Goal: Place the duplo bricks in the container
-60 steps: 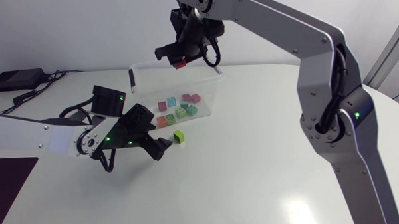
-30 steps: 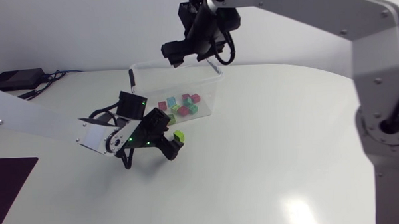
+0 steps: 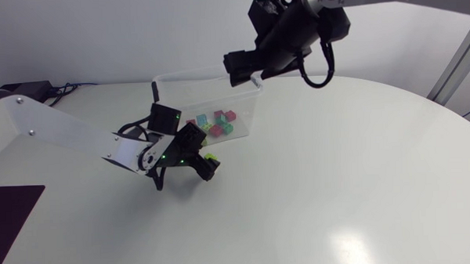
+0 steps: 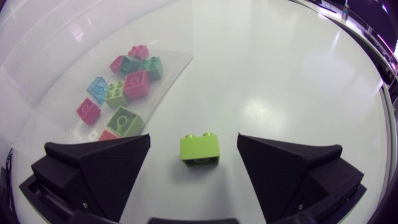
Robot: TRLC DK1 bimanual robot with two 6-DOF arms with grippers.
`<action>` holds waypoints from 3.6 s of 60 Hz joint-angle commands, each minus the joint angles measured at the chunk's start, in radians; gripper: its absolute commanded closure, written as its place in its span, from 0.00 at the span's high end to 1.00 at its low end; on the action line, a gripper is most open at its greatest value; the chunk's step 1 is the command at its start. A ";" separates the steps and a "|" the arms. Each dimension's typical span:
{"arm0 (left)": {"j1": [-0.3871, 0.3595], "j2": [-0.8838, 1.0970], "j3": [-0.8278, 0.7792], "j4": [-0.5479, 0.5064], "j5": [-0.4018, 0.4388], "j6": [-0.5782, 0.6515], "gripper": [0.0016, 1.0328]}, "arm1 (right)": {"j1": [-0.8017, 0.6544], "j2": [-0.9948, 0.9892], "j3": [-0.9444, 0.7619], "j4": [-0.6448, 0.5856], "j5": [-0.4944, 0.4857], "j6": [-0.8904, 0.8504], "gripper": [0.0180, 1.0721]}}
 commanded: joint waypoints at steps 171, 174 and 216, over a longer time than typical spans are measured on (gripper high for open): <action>0.297 -0.825 -0.019 -0.328 -0.195 -0.123 0.96 | -0.463 -0.896 -0.941 0.263 0.045 -0.286 0.95; 0.309 -0.870 -0.056 -0.320 -0.201 -0.120 0.96 | -0.481 -0.918 -0.964 0.285 0.046 -0.295 0.95; 0.455 -1.440 -0.490 -0.257 -0.202 -0.096 0.96 | -0.576 -1.191 -1.206 0.421 0.089 -0.364 0.95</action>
